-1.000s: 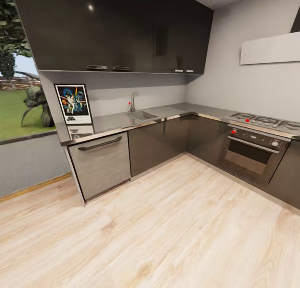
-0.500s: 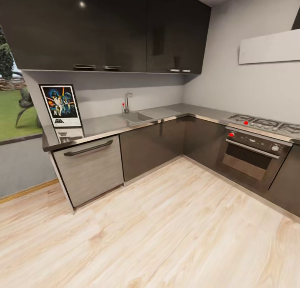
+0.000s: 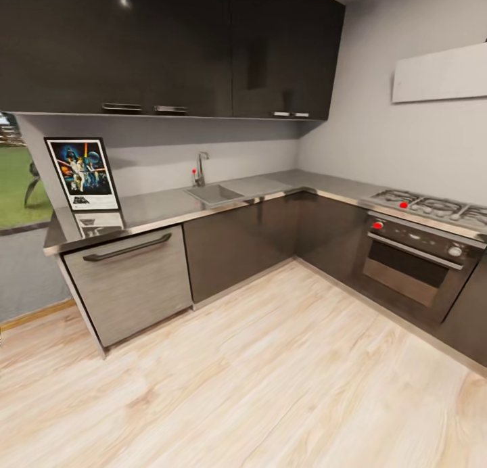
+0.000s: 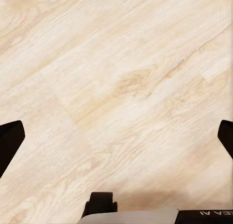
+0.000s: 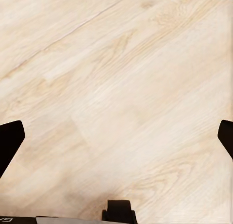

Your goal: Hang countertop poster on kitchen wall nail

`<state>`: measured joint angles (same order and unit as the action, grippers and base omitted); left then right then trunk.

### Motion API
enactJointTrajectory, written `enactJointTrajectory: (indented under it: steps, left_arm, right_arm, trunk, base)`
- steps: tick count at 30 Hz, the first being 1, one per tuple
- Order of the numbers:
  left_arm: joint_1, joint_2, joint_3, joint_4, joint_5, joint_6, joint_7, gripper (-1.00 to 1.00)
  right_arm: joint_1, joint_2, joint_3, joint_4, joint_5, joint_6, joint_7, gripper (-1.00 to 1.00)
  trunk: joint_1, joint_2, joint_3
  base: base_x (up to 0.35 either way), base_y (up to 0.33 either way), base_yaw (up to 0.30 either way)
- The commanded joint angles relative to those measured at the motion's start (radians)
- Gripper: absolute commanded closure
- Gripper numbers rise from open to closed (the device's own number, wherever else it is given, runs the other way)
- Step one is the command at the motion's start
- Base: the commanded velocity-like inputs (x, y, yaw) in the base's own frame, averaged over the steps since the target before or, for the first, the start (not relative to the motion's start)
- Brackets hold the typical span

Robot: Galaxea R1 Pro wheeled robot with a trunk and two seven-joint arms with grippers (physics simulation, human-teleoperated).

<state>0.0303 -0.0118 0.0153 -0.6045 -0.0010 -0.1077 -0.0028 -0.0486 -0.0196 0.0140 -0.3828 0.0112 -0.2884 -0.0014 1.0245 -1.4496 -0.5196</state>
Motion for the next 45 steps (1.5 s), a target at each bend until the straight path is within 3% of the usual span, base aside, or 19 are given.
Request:
enactJointTrajectory:
  steps: [1,45]
  left_arm:
    - [0.0,0.0,0.002,-0.001,0.0,-0.001,0.0,-1.0]
    - [0.0,0.0,0.002,-0.001,0.0,-0.001,0.0,-1.0]
  right_arm:
    - [-0.001,0.0,0.001,0.001,0.001,-0.003,0.0,-1.0]
    - [-0.001,0.001,0.002,0.001,0.001,-0.002,0.0,-1.0]
  trunk:
    - [0.0,0.0,-0.001]
    - [0.0,0.0,-0.001]
  base:
    - [0.253,-0.22,0.168]
    - [0.252,-0.22,0.279]
